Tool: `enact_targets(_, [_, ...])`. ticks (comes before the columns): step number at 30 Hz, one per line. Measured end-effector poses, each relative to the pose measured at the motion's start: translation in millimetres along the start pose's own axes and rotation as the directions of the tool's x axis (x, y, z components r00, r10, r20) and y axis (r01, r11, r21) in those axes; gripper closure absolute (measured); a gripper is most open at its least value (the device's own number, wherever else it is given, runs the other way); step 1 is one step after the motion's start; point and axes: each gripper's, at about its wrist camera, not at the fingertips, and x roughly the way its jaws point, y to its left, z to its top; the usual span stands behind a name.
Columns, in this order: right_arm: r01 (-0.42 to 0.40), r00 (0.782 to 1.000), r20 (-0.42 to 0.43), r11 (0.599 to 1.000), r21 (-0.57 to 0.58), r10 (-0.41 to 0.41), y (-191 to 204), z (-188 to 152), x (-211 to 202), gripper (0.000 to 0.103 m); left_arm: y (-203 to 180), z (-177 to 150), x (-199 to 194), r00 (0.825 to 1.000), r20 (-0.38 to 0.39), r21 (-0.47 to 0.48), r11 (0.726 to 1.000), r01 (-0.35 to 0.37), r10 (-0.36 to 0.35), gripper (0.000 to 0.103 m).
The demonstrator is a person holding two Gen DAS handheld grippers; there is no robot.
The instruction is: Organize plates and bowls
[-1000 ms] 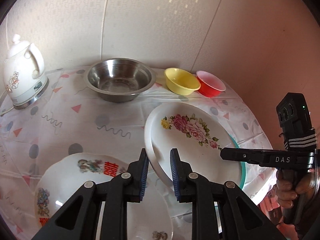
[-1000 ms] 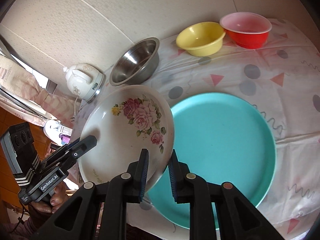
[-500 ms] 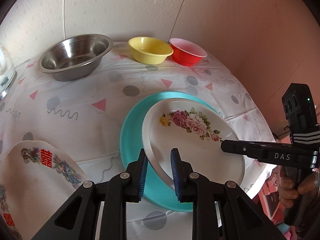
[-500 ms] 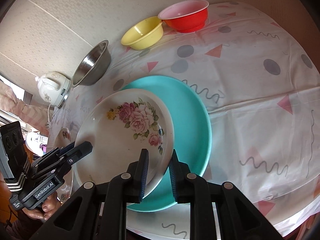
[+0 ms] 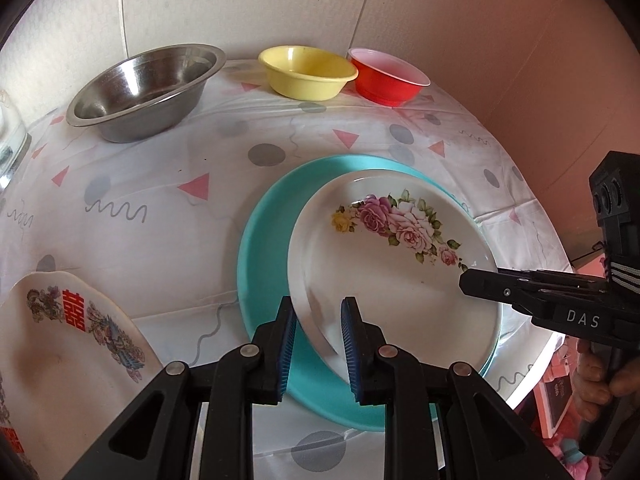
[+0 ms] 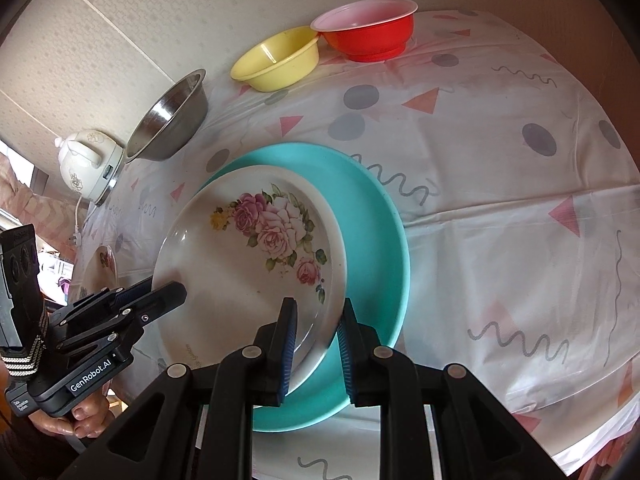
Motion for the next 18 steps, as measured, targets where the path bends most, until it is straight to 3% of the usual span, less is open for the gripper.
enact_targets(5, [0.056,0.998,0.016,0.997,-0.058,-0.055,9,-2,1,0.082,-1,0,1,1.0,0.004,0.011,1.0,-0.017,0.017,0.081])
enact_targets(8, [0.131,0.991,0.035,0.982,-0.136,-0.128,21,-5,4,0.081,-3,0,2,0.999,0.005,0.024,0.999,-0.04,0.04,0.081])
enact_targets(11, [0.171,0.985,0.05,0.968,-0.186,-0.164,29,-8,6,0.073,-3,0,3,0.999,0.002,0.03,0.999,-0.044,0.044,0.081])
enact_targets(18, [0.11,0.993,0.044,0.985,-0.13,-0.105,21,-7,3,0.065,-1,0,3,0.999,-0.016,0.019,0.999,-0.047,0.048,0.077])
